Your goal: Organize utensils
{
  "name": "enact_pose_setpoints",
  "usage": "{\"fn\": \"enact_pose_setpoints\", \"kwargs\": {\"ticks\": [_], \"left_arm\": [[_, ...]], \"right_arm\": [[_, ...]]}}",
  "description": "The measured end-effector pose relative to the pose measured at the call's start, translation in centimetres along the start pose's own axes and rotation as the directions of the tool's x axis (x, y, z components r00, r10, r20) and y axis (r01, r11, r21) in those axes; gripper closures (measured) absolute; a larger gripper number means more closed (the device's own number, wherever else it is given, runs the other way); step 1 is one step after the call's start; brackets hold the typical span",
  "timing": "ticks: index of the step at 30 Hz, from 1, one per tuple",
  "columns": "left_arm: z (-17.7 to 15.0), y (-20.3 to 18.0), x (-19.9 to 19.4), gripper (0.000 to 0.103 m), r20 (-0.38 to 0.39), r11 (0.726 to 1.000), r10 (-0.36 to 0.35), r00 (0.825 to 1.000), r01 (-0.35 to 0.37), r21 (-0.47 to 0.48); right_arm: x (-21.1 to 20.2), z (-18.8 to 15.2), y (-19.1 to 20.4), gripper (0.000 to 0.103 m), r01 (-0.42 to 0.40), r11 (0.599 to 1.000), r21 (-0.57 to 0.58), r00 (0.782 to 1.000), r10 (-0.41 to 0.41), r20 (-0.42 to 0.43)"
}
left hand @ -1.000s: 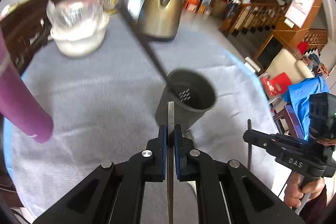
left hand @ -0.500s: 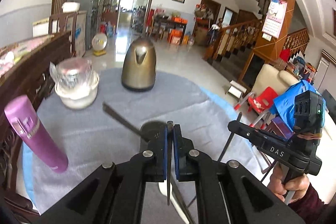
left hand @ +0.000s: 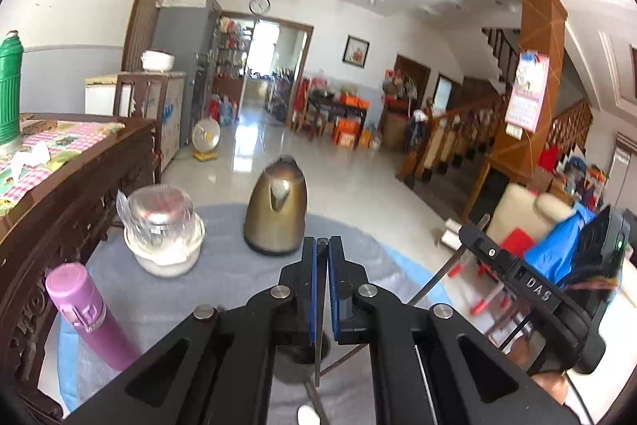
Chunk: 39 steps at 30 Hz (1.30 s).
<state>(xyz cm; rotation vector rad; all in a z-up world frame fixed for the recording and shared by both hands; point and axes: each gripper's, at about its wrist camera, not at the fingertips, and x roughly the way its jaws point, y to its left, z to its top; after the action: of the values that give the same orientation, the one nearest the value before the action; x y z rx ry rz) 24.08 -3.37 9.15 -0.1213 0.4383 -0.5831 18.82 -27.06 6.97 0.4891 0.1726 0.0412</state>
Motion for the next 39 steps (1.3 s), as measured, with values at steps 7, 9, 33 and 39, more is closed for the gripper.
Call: {"fn": "enact_pose_setpoints", "kwargs": {"ticks": [7, 9, 33, 39], "left_arm": [[0.2, 0.2, 1.1, 0.097, 0.099, 0.999, 0.053, 0.994, -0.051, -0.016], [-0.4, 0.4, 1.9, 0.097, 0.108, 0.997, 0.079, 0.991, -0.078, -0.01], [-4.5, 1.8, 2.4, 0.061, -0.016, 0.997, 0.075, 0.997, -0.075, -0.009], [-5.6, 2.6, -0.2, 0.052, 0.008, 0.997, 0.08, 0.997, -0.08, -0.006]], "right_arm": [[3.3, -0.9, 1.0, 0.097, 0.081, 0.996, -0.028, 0.992, -0.078, 0.095], [4.4, -1.6, 1.2, 0.097, 0.095, 0.994, -0.046, 0.993, -0.091, 0.077], [4.7, -5.6, -2.2, 0.074, 0.042, 0.999, 0.028, 0.984, -0.036, -0.174], [1.4, -4.7, -3.2, 0.072, 0.028, 0.998, 0.052, 0.995, -0.023, -0.1]]}}
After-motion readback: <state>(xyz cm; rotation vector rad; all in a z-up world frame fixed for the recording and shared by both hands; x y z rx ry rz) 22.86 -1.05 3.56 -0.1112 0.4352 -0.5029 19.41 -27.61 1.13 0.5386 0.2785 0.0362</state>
